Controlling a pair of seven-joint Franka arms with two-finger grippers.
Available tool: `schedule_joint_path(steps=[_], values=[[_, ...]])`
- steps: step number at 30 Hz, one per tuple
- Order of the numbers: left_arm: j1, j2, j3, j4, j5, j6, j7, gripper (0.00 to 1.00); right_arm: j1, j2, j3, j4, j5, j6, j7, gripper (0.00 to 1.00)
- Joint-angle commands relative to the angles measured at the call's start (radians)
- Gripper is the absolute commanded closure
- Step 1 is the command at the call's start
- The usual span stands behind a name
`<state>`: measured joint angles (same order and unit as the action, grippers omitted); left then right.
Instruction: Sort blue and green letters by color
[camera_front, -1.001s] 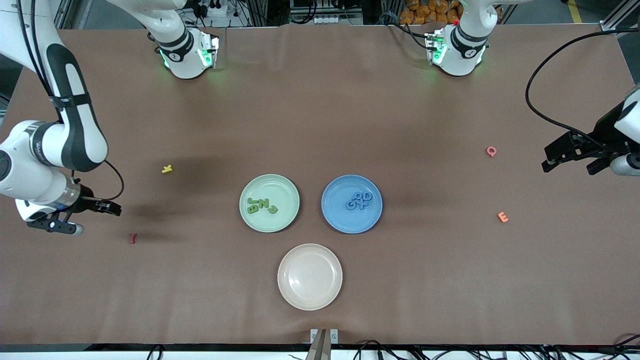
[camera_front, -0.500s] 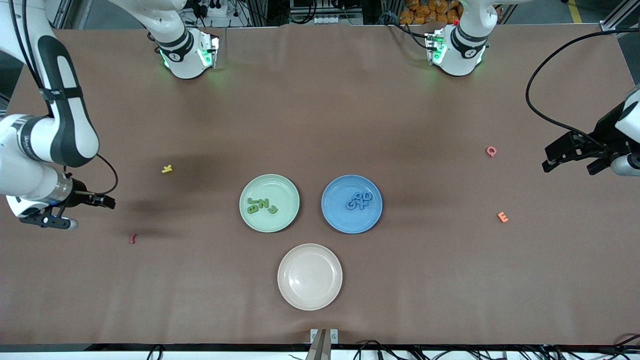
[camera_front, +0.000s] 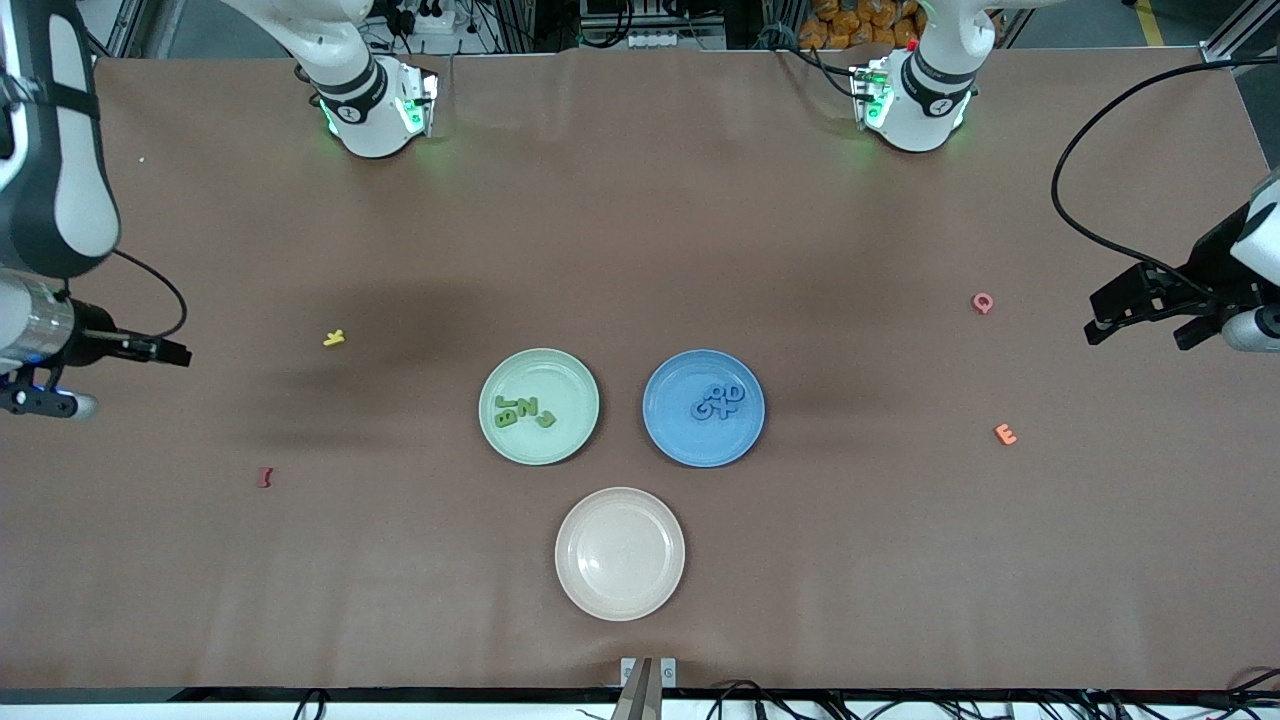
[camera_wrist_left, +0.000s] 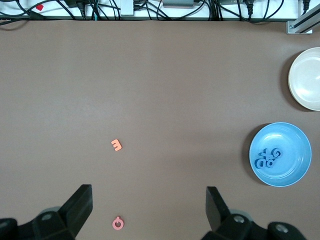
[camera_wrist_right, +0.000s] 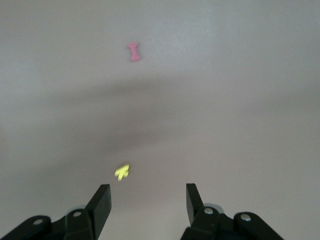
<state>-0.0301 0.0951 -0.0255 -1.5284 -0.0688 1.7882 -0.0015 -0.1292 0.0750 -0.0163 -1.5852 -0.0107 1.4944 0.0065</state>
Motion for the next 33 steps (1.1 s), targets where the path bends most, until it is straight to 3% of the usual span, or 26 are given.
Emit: schedule_joint_path(steps=[1,9,19,25,30,33], values=[[0.001,-0.003,0.001,0.001,-0.022,0.007,0.003,0.0,0.007,-0.023,-0.017,0.056,0.021,-0.068,-0.005,0.29],[0.001,-0.003,0.001,0.002,-0.02,0.007,0.003,0.0,0.008,-0.011,-0.01,0.166,0.011,-0.146,0.0,0.25],[-0.001,-0.003,0.001,0.002,-0.022,0.007,0.001,0.0,0.019,-0.02,-0.005,0.179,0.006,-0.149,-0.005,0.23],[0.001,-0.003,0.001,0.002,-0.022,0.007,0.001,0.0,0.066,-0.043,-0.019,0.15,0.005,-0.126,0.0,0.23],[-0.001,-0.003,0.001,0.002,-0.022,0.007,0.001,0.0,0.066,-0.127,-0.036,-0.005,0.014,0.019,-0.008,0.17],[-0.002,-0.003,0.001,0.002,-0.02,0.007,0.001,0.0,0.069,-0.138,-0.043,-0.025,0.014,0.044,-0.019,0.16]])
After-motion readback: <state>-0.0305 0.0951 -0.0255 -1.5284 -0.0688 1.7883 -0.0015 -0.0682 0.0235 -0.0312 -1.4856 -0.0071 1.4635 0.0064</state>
